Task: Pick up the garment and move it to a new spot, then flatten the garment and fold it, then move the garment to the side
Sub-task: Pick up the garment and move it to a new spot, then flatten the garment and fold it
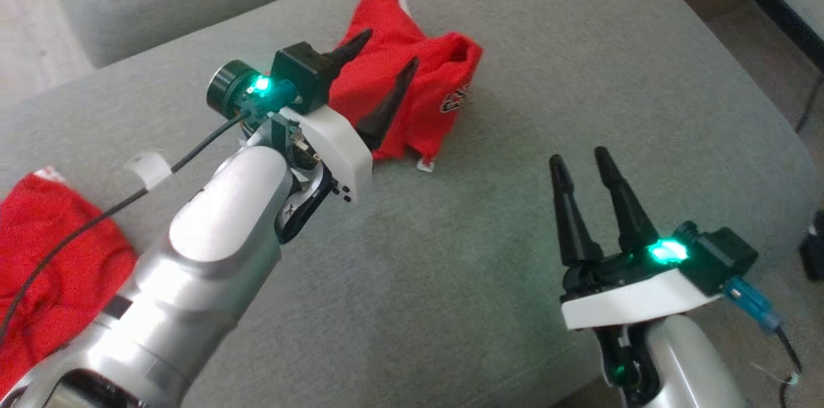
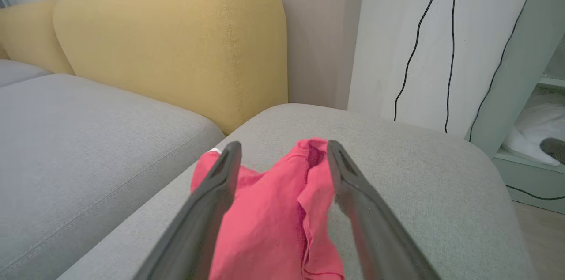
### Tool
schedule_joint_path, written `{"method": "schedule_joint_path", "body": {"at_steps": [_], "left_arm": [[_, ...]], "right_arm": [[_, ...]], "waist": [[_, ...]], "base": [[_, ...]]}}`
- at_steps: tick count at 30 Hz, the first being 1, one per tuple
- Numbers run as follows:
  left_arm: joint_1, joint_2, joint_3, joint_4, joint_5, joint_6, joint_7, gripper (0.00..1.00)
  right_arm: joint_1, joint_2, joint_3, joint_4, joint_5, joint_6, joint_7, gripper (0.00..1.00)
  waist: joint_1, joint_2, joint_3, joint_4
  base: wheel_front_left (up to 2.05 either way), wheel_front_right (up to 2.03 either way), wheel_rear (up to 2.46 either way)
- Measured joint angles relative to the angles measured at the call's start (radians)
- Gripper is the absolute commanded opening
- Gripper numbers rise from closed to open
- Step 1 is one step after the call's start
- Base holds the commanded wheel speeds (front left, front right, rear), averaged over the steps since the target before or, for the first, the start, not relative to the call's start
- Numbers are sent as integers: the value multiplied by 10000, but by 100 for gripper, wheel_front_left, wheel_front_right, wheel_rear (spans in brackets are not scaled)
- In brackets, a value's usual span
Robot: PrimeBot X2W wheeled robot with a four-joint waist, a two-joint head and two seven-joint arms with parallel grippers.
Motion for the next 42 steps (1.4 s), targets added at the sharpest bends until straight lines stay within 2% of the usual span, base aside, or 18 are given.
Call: {"method": "schedule_joint_path", "body": {"at_steps": [8, 10, 16, 19, 23, 26, 29, 35, 42], "left_arm": [[226, 537, -94, -782, -249, 29, -284, 100], [459, 690, 88, -1016, -393, 194, -451, 100], [1499, 1369, 761, -1825, -495, 1116, -1287, 100], [2400, 1653, 1164, -2201, -541, 1804, -1927, 100], [4058, 1707, 1567, -2577, -869, 2529, -2602, 100], [5326, 1536, 1919, -2826, -1129, 2924, -2813, 100], [6050, 1294, 1973, -3010, -1124, 2930, -2890, 100], [6083, 1012, 2176, -3271, -920, 2918, -2901, 100], [6084, 826, 2228, -3271, -662, 2738, -2903, 100]], "right_arm": [[32, 2, -606, 115, -265, 0, 0, 100], [56, 0, -823, 134, -341, 0, 0, 100], [312, 4, -1277, 224, -646, 0, 0, 100], [471, 4, -1398, 274, -796, 0, 0, 100], [632, 4, -1563, 313, -980, 0, 0, 100], [748, 6, -1668, 439, -1124, 0, 0, 100], [836, 10, -1854, 504, -1193, 0, 0, 100], [798, 15, -2468, 993, -1611, 0, 0, 100], [-83, 15, -3191, 3319, -2065, 0, 2, 100]], "waist": [[-1, 0, -405, 994], [-1, 0, -498, 1295], [-1, 0, -767, 2245], [-1, 0, -910, 2694], [-2, 0, -1062, 3256], [-2, 0, -1136, 3629], [-2, 0, -1162, 3982], [-2, 0, -1157, 4381], [-1, 0, -826, 4506]], "base": [[0, 0, 0], [0, 0, 0], [0, 0, 0], [0, 0, 0], [0, 0, 0], [0, 0, 0], [0, 0, 0], [0, 0, 0], [0, 0, 0]]}}
